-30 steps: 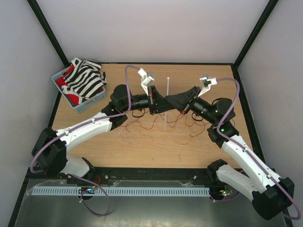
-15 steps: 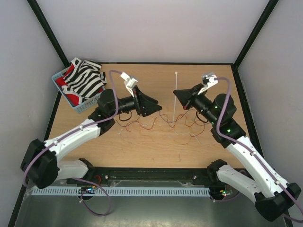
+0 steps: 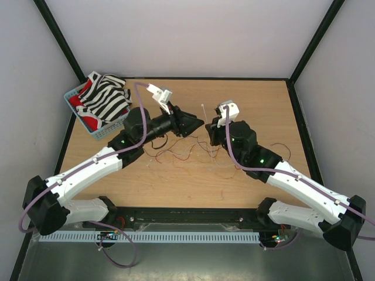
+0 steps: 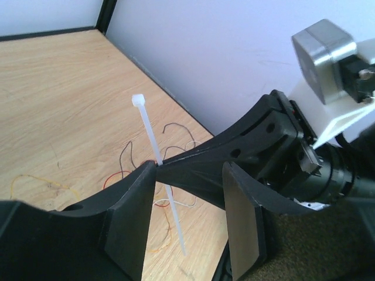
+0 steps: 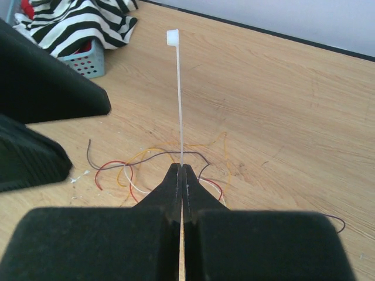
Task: Zip-tie the wires
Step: Pick up the ribbon at the center of the board.
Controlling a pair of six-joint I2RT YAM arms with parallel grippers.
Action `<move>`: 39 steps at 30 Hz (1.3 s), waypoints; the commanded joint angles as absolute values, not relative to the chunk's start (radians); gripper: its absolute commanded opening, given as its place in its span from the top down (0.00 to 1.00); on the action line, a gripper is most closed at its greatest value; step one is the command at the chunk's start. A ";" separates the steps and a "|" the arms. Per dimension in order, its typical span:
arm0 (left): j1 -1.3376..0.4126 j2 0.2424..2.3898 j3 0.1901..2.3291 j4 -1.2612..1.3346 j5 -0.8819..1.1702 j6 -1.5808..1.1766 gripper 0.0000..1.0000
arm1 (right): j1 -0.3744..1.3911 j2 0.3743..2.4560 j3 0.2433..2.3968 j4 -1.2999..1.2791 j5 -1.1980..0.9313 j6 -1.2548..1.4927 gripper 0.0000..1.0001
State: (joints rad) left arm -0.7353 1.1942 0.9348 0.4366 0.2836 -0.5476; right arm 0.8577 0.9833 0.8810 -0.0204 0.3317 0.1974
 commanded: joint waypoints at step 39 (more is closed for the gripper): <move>-0.901 1.455 1.165 0.327 -0.075 -0.397 0.64 | 0.890 0.976 0.882 -0.009 0.438 0.183 1.00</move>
